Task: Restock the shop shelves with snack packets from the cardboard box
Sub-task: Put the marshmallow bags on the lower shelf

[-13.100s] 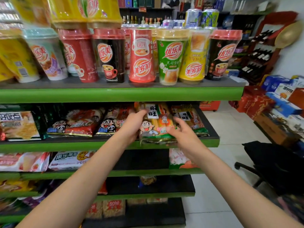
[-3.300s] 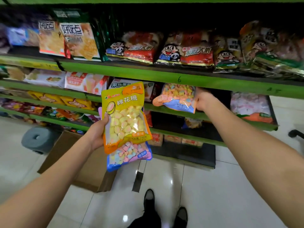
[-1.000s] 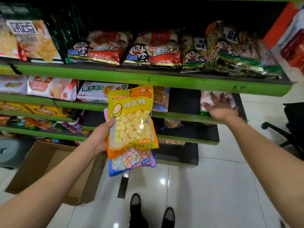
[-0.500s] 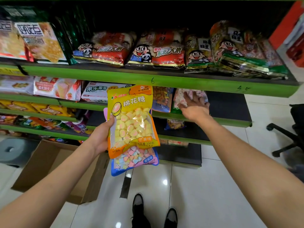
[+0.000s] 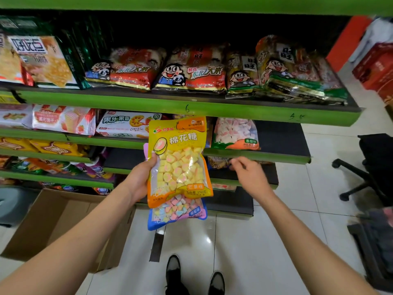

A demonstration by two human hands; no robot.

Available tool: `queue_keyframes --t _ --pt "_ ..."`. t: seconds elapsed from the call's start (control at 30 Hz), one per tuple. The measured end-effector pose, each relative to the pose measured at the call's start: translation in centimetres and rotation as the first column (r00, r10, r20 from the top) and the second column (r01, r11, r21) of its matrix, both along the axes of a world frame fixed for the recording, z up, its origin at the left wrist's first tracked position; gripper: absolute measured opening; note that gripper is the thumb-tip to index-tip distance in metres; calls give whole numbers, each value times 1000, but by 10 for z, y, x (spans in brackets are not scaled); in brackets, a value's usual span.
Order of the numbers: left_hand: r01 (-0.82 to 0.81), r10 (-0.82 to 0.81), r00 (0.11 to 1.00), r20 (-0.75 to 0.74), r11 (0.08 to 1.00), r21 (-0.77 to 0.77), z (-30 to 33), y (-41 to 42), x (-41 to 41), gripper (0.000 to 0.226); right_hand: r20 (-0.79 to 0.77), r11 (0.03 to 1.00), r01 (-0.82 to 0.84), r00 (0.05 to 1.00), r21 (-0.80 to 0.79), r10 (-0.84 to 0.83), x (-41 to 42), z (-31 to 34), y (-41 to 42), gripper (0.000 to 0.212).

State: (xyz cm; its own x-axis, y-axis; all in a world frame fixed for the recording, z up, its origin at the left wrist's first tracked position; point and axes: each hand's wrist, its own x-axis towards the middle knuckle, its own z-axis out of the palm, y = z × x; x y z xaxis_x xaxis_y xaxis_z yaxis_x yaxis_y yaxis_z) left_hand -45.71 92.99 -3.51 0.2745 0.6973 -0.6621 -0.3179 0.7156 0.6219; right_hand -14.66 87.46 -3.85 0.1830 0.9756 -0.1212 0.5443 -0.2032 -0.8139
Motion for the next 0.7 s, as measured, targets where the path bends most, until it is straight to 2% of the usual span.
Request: queue_keyframes --t 0.07,0.13,0.17,0.23,0.4,0.53,0.7 --pt "30 -30 1000 -8 1000 -10 0 -4 12 46 -318 985 -35 948 -171 -21 -18 1 -13 35" --pt "75 -75 997 -23 997 -1 1 -9 27 43 -472 962 -68 879 -264 -67 -31 0 -19 50" --pt "102 -102 994 -28 995 5 1 -12 34 43 -489 959 -77 869 -274 -69 -36 -1 -21 52" --pt "151 -150 988 -29 989 5 1 -18 47 43 -510 958 -73 856 -279 -84 -39 -5 -29 41" --pt "212 -211 976 -60 977 20 3 -26 65 46 -636 951 -15 747 -308 -194 -25 -15 -48 22" --pt "213 -211 975 -67 977 27 4 -29 77 53 -644 955 40 730 -295 -229 -16 -11 -55 25" --pt "212 -210 975 -66 977 18 5 -28 86 56 -708 954 72 655 -291 -266 -11 -5 -57 25"
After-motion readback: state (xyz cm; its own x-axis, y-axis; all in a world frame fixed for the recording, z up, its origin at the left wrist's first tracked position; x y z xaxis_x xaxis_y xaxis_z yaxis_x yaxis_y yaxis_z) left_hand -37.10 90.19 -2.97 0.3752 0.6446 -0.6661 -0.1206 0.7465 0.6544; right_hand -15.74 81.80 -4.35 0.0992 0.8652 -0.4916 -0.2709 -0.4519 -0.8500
